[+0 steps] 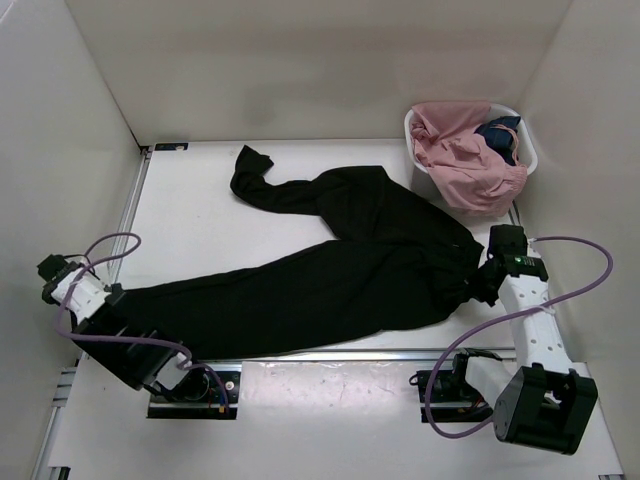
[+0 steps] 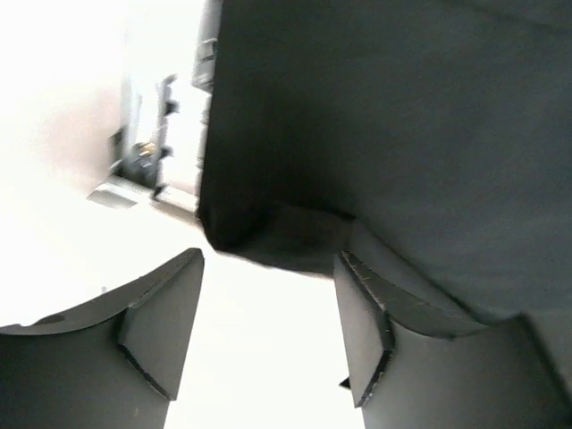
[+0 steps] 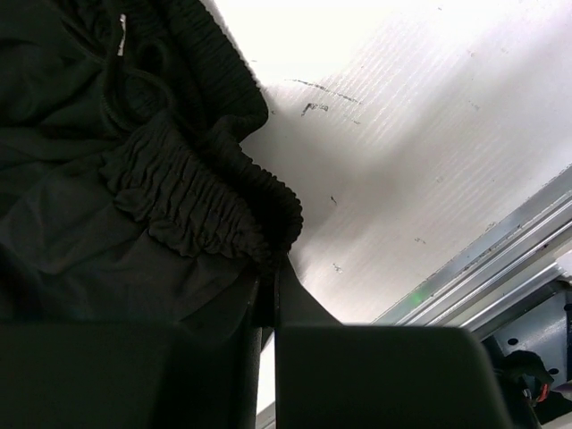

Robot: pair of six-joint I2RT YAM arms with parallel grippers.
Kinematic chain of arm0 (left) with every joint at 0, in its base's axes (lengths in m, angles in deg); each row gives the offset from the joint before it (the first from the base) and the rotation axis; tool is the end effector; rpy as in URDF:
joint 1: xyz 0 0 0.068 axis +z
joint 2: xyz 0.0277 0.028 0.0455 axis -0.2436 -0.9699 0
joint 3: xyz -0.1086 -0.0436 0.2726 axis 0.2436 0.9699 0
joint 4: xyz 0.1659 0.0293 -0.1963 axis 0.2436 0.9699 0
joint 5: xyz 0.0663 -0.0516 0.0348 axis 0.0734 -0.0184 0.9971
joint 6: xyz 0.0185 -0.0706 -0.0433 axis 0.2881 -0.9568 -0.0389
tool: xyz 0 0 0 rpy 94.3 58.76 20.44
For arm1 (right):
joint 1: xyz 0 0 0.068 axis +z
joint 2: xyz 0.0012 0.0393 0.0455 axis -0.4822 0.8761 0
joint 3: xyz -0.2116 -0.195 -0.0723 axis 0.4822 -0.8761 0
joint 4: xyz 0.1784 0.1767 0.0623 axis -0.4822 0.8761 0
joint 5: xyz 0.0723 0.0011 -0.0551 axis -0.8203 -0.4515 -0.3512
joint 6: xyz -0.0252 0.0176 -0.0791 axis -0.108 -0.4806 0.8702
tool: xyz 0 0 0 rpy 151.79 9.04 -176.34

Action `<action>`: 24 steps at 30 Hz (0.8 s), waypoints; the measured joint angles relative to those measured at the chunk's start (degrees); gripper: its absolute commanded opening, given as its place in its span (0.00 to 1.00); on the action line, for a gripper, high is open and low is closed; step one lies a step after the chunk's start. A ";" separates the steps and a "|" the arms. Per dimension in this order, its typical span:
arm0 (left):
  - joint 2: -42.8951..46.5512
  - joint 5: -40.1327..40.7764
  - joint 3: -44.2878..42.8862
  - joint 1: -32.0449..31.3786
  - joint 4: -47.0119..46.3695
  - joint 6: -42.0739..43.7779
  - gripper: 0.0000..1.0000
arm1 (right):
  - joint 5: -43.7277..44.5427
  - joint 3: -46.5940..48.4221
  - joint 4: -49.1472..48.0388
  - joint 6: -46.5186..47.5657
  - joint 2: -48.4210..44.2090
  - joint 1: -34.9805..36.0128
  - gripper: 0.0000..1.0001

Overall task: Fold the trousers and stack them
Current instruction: Flatten the trousers out

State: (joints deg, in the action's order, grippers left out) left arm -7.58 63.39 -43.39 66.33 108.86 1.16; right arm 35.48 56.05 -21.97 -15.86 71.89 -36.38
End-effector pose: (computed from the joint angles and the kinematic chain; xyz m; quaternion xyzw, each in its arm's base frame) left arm 0.1389 0.1885 0.1822 -0.1439 0.9828 0.1033 0.0526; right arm 0.1756 -0.0413 0.2197 0.4355 0.8626 -0.0424 0.2538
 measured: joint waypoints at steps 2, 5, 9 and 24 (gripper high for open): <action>1.14 -0.02 -0.94 1.44 0.63 1.27 0.73 | 0.00 0.00 0.00 0.26 0.59 0.00 0.00; 2.14 -0.04 -1.44 2.34 0.59 2.67 0.76 | 0.17 0.02 -0.02 0.85 1.29 0.02 0.00; 0.92 -0.04 0.52 3.80 -0.37 3.93 0.84 | 0.46 0.28 0.00 1.18 2.01 0.00 0.00; -12.22 0.46 1.09 7.63 -2.12 8.00 0.14 | 0.98 -2.12 -2.49 1.33 3.93 0.02 0.00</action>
State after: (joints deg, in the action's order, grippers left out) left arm -19.80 63.85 -42.30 73.96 106.74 9.16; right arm 36.46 53.93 -24.46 -14.52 75.82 -36.36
